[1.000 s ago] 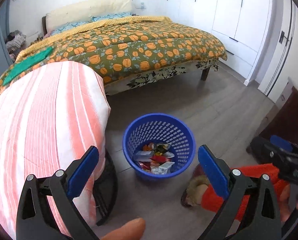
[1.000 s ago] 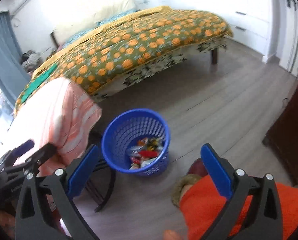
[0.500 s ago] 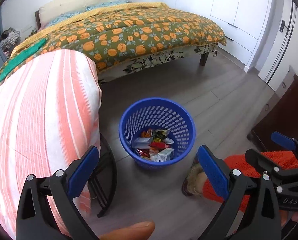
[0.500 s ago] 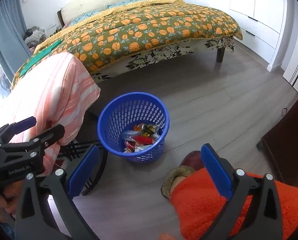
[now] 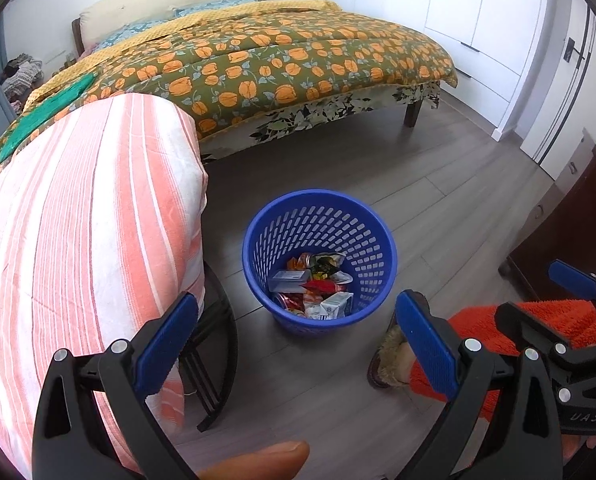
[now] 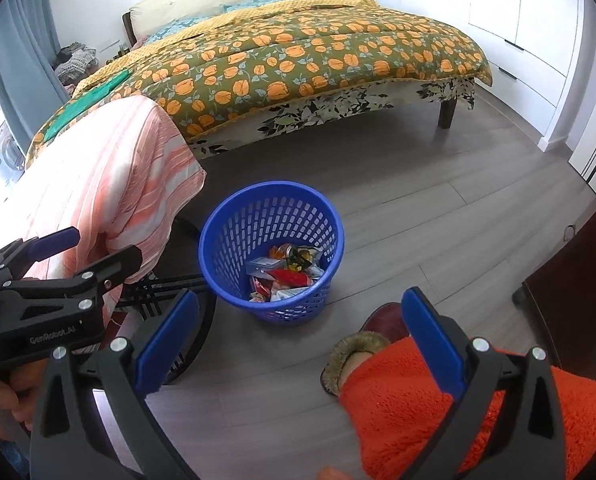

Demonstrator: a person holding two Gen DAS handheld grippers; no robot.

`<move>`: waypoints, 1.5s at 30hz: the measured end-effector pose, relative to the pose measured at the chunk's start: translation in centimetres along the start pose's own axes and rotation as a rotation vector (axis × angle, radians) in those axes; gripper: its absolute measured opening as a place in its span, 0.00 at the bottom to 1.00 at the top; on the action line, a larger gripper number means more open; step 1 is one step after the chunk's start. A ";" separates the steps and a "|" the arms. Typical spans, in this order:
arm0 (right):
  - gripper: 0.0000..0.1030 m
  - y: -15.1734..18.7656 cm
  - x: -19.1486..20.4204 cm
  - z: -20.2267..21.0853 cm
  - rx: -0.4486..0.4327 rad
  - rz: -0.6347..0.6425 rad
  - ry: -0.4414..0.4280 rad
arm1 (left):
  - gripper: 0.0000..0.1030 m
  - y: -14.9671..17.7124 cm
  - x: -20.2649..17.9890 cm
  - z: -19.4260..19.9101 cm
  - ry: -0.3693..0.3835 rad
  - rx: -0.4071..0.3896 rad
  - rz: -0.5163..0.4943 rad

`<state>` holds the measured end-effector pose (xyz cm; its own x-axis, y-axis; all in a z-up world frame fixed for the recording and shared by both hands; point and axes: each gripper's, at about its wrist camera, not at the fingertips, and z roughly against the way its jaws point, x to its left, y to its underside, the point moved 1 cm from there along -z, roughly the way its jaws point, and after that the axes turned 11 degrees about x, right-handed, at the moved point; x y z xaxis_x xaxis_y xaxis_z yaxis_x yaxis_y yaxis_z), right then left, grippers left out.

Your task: Collect trash

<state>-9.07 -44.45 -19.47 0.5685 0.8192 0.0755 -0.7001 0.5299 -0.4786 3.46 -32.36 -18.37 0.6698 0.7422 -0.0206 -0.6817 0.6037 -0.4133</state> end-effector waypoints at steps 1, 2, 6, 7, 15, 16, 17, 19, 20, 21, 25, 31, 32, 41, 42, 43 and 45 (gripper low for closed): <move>0.95 0.0 0.0 0.0 0.000 0.001 0.000 | 0.95 0.0 0.0 0.0 0.000 0.000 0.001; 0.95 0.0 0.1 0.0 -0.001 -0.001 0.003 | 0.95 0.0 0.0 0.0 -0.001 -0.001 0.001; 0.95 0.0 0.0 0.0 0.000 -0.001 0.002 | 0.95 -0.1 0.0 0.0 -0.004 -0.002 0.000; 0.95 0.0 0.1 0.0 0.000 -0.002 0.002 | 0.95 -0.1 0.0 0.0 -0.004 -0.002 0.000; 0.95 0.0 0.1 0.0 0.005 0.004 0.004 | 0.95 -0.1 0.1 0.1 -0.006 0.002 0.003; 0.95 0.0 0.1 0.0 0.004 0.004 0.004 | 0.95 -0.1 0.1 0.1 -0.006 0.003 0.004; 0.95 0.0 0.1 0.0 0.004 0.004 0.003 | 0.95 -0.1 0.2 0.0 -0.007 0.004 0.005; 0.95 0.0 0.1 0.0 0.004 0.004 0.003 | 0.95 -0.1 0.2 0.0 -0.008 0.004 0.005; 0.95 0.0 0.0 -0.1 0.005 0.005 0.002 | 0.95 -0.1 0.3 0.0 -0.007 0.004 0.006; 0.95 0.0 0.0 -0.1 0.005 0.005 0.002 | 0.95 -0.1 0.3 0.0 -0.007 0.004 0.005; 0.95 0.0 0.1 0.0 0.005 0.004 0.002 | 0.95 -0.1 0.3 0.0 -0.008 0.004 0.004; 0.95 0.0 0.1 -0.1 0.005 0.006 0.001 | 0.95 -0.1 0.4 -0.1 -0.009 0.005 0.005; 0.95 0.0 0.1 -0.1 0.006 0.007 0.001 | 0.95 0.0 0.4 -0.1 -0.009 0.006 0.006; 0.95 0.1 0.2 -0.1 0.005 0.005 0.002 | 0.95 0.1 0.8 -0.2 -0.013 0.006 0.007; 0.95 0.1 0.2 -0.1 0.005 0.005 0.002 | 0.95 0.1 0.8 -0.2 -0.014 0.005 0.008; 0.95 0.1 0.2 -0.1 0.005 0.005 0.002 | 0.95 0.2 0.9 -0.3 -0.015 0.006 0.009; 0.95 0.1 0.2 -0.1 0.005 0.005 0.002 | 0.95 0.2 0.9 -0.3 -0.015 0.005 0.008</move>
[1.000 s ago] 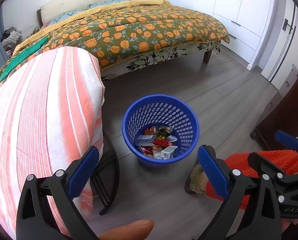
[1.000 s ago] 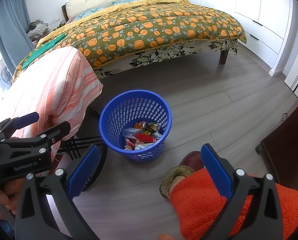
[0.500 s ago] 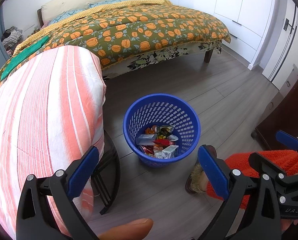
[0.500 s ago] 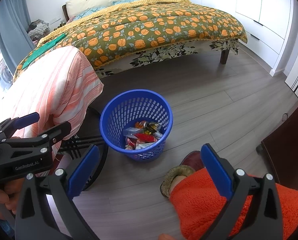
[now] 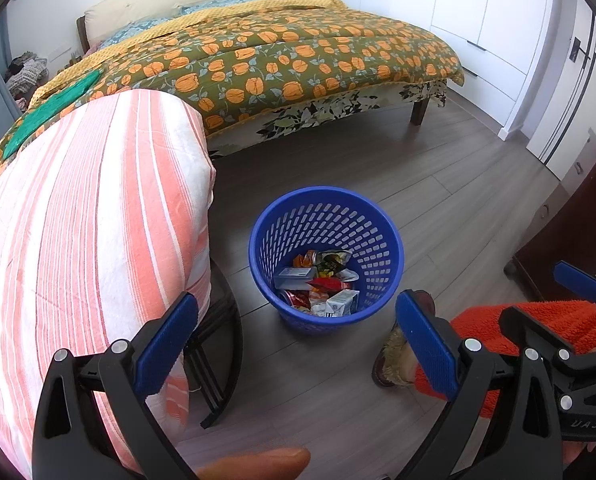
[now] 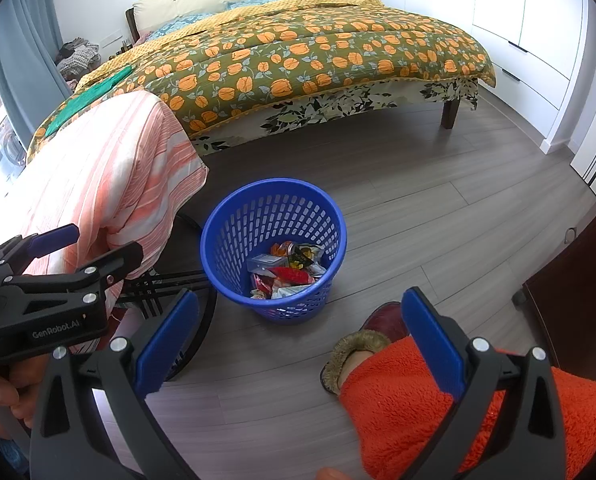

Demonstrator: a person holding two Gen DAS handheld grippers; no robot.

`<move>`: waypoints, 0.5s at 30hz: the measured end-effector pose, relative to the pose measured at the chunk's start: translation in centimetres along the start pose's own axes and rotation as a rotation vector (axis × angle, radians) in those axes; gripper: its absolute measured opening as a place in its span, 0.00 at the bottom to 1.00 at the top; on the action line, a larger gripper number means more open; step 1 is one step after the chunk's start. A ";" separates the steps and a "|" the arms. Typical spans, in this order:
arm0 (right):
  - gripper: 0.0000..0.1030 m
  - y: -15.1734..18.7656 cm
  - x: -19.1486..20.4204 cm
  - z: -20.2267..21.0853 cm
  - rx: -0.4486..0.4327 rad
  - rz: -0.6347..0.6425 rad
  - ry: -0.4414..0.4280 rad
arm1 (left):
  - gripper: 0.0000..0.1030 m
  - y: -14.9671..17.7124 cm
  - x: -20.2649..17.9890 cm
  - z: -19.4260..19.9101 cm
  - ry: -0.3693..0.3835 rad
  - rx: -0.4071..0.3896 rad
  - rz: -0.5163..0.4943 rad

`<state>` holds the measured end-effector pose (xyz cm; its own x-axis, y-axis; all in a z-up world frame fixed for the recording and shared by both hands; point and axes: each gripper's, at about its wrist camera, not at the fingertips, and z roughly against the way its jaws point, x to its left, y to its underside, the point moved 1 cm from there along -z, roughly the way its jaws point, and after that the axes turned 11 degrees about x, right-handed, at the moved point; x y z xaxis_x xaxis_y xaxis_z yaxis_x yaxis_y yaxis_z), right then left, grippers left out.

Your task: Collect trash

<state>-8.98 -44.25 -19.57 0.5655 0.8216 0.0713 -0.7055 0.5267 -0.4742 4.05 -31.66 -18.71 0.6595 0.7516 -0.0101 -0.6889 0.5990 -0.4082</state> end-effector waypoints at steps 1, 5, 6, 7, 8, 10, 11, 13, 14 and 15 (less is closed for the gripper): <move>0.95 0.0 0.0 0.0 0.000 0.000 0.000 | 0.95 0.0 0.0 0.0 0.000 0.000 0.000; 0.95 0.1 0.1 -0.1 -0.001 0.001 0.000 | 0.95 0.0 -0.1 0.0 -0.001 0.000 -0.001; 0.95 0.1 0.1 0.0 -0.001 0.001 0.000 | 0.95 0.0 0.0 0.0 -0.001 0.000 -0.001; 0.95 0.1 0.1 0.0 0.000 0.001 0.001 | 0.95 0.0 -0.1 0.0 -0.001 0.000 0.000; 0.95 0.1 0.1 0.0 0.000 0.000 0.001 | 0.95 0.0 0.1 0.0 -0.002 0.001 0.000; 0.95 0.1 0.1 0.0 0.000 0.000 0.001 | 0.95 -0.1 -0.1 -0.1 -0.002 0.002 0.001; 0.95 0.0 0.1 0.0 0.000 0.000 0.000 | 0.95 0.0 0.1 -0.1 -0.003 0.003 0.003; 0.95 0.0 0.1 0.0 -0.001 0.001 0.000 | 0.95 0.1 0.3 -0.1 -0.005 -0.003 0.010; 0.95 0.0 0.1 0.0 -0.001 0.001 0.000 | 0.95 0.1 0.3 0.0 -0.009 -0.007 0.013; 0.95 0.0 0.1 0.0 0.000 0.001 0.000 | 0.95 0.2 0.3 0.1 -0.012 -0.010 0.016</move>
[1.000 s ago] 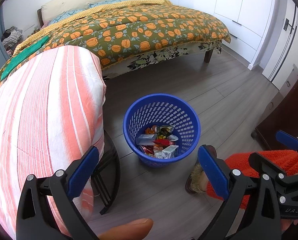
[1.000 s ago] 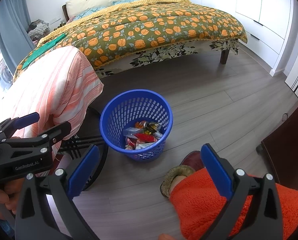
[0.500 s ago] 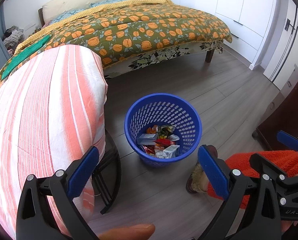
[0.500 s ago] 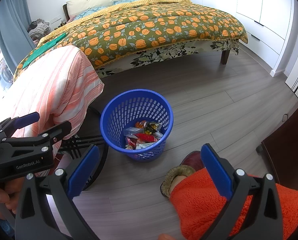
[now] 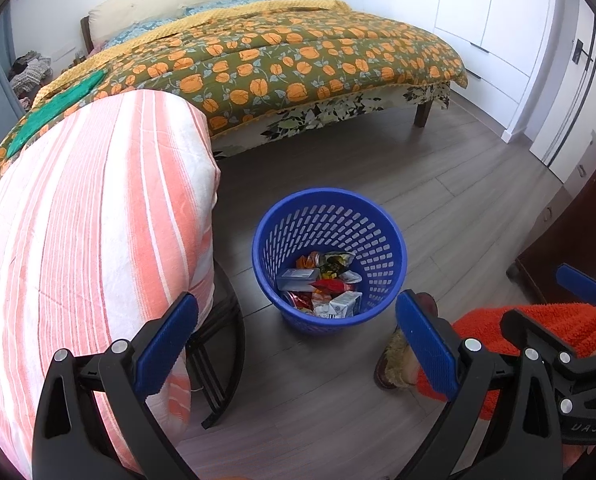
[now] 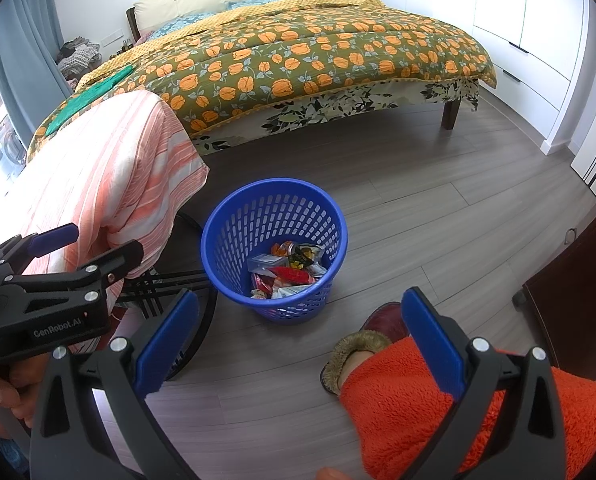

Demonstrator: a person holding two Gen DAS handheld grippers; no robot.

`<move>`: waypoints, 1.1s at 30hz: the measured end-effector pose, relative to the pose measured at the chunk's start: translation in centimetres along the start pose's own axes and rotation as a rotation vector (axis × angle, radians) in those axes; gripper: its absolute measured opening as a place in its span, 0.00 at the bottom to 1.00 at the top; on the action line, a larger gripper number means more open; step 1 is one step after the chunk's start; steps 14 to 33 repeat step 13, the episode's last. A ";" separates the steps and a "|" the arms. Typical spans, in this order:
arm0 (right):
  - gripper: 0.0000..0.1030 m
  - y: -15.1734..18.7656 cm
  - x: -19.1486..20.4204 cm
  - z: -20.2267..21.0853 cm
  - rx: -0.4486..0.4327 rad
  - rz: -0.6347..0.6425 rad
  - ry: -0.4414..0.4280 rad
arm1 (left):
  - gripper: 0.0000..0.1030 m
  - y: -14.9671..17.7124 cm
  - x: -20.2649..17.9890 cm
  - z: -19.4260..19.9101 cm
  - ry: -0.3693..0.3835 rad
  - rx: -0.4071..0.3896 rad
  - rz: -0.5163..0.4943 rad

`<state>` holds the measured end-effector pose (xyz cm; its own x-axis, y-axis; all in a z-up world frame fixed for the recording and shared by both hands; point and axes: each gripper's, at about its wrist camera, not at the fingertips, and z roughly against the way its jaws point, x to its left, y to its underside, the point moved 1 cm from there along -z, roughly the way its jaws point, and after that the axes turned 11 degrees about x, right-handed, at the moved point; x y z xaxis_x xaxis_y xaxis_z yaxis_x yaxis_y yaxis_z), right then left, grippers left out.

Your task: Collect trash

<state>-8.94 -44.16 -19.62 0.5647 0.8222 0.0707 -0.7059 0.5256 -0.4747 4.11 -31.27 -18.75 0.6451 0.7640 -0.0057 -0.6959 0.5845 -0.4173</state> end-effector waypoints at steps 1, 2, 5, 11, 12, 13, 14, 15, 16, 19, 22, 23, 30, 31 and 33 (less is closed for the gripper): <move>0.95 0.0 0.0 0.0 0.000 0.000 0.000 | 0.95 0.0 -0.1 0.0 0.001 0.000 0.000; 0.95 0.0 0.0 0.0 0.000 -0.001 0.000 | 0.95 0.0 -0.1 0.0 0.001 0.000 -0.001; 0.95 0.0 0.0 0.0 0.001 -0.001 0.000 | 0.95 0.0 -0.4 0.3 -0.002 -0.008 -0.009; 0.95 0.0 0.0 -0.3 0.002 0.000 0.002 | 0.95 -0.2 -0.9 0.2 -0.015 0.008 -0.021; 0.95 0.0 0.0 -0.3 0.002 0.000 0.003 | 0.95 -0.2 -0.9 0.2 -0.013 0.011 -0.021; 0.95 0.0 0.0 -0.3 0.002 0.001 0.002 | 0.95 -0.3 -1.0 0.2 -0.013 0.012 -0.020; 0.95 0.0 0.0 -0.3 0.002 0.001 0.002 | 0.95 -0.3 -1.0 0.2 -0.013 0.012 -0.020; 0.95 0.0 0.0 -0.3 0.002 0.001 0.002 | 0.95 -0.3 -1.0 0.2 -0.013 0.012 -0.020; 0.95 0.0 0.0 -0.3 0.002 0.001 0.002 | 0.95 -0.3 -1.0 0.2 -0.013 0.012 -0.020; 0.95 0.0 0.0 -0.3 0.002 0.001 0.002 | 0.95 -0.3 -1.0 0.2 -0.013 0.012 -0.020; 0.95 0.0 0.0 -0.3 0.002 0.001 0.002 | 0.95 -0.3 -1.0 0.2 -0.013 0.012 -0.020; 0.95 0.0 0.0 -0.3 0.002 0.001 0.002 | 0.95 -0.3 -1.0 0.2 -0.013 0.012 -0.020; 0.95 0.0 0.0 -0.3 0.002 0.001 0.002 | 0.95 -0.3 -1.0 0.2 -0.013 0.012 -0.020; 0.95 0.0 0.0 -0.3 0.002 0.001 0.002 | 0.95 -0.3 -1.0 0.2 -0.013 0.012 -0.020; 0.95 0.0 0.0 -0.3 0.002 0.001 0.002 | 0.95 -0.3 -1.0 0.2 -0.013 0.012 -0.020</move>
